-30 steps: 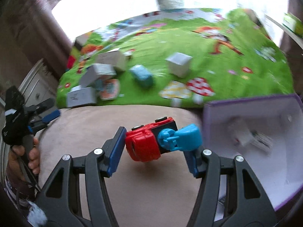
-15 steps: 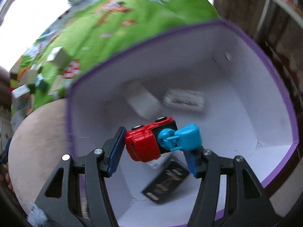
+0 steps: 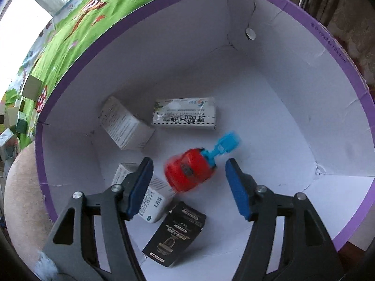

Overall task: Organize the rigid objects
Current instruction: 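Lift the red toy car with the right tool and release it into the purple box, then grasp the pink-label white box with the left tool while the right tool withdraws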

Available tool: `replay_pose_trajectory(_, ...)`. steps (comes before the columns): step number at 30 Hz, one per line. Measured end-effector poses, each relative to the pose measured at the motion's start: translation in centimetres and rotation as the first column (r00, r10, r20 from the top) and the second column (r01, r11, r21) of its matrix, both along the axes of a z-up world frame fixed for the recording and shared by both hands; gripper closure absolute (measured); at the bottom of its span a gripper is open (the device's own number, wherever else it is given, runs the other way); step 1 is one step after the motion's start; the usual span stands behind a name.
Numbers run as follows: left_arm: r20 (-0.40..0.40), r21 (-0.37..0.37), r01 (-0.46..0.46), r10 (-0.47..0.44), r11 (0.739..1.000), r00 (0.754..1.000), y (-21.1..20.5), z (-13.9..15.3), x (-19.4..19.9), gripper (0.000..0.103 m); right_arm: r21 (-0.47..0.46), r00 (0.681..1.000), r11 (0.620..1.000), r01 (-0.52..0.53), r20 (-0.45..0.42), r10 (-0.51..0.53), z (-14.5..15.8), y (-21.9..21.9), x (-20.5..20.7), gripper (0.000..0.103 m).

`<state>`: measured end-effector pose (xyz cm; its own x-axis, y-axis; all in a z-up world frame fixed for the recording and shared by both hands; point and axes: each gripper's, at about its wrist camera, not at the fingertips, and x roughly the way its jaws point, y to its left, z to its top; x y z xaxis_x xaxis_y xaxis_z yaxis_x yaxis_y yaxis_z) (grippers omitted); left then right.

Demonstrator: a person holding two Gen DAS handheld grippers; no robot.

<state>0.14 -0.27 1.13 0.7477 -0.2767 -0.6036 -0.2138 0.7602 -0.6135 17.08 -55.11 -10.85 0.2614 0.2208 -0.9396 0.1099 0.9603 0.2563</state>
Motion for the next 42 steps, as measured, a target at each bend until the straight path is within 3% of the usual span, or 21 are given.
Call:
replay_pose_trajectory(6,0.000,0.000,0.000,0.000,1.000,1.000,0.0,0.0,0.0,0.016,-0.004,1.000,1.000,0.015,0.018,-0.015,0.5,-0.8,-0.3,0.030)
replay_pose_trajectory(22,-0.019,0.011,0.002,-0.002,1.000,1.000,-0.2,0.0,0.4,0.016,0.047,0.994,0.998,-0.031,0.103,0.026,3.9,3.5,-1.9,0.028)
replay_pose_trajectory(27,-0.055,0.071,0.003,0.001,0.997,0.999,-0.6,0.4,1.5,0.016,0.057,0.987,0.995,-0.086,0.141,0.077,5.8,6.0,-2.2,0.027)
replay_pose_trajectory(31,-0.030,0.199,0.024,-0.019,0.980,0.999,-1.7,2.1,3.2,0.013,0.062,0.980,0.990,-0.129,0.159,0.117,5.8,7.8,-1.9,0.027)
replay_pose_trajectory(33,-0.025,0.226,0.036,-0.031,0.973,0.999,-1.8,2.8,4.9,0.010,0.049,0.977,0.988,-0.144,0.167,0.134,6.2,8.8,-1.9,0.027)
replay_pose_trajectory(35,-0.039,0.240,0.030,-0.022,0.970,0.999,-1.7,3.3,6.5,0.007,0.029,0.973,0.987,-0.158,0.177,0.151,6.3,9.5,-1.7,0.027)
replay_pose_trajectory(36,-0.048,0.239,0.027,-0.016,0.971,0.999,-1.5,3.3,7.4,0.000,0.015,0.970,0.986,-0.165,0.183,0.160,6.5,9.9,-1.7,0.027)
replay_pose_trajectory(42,-0.167,0.200,-0.006,0.040,0.980,0.985,-0.6,2.3,12.3,0.000,-0.025,0.956,0.982,-0.185,0.228,0.186,7.2,11.5,-0.5,0.022)
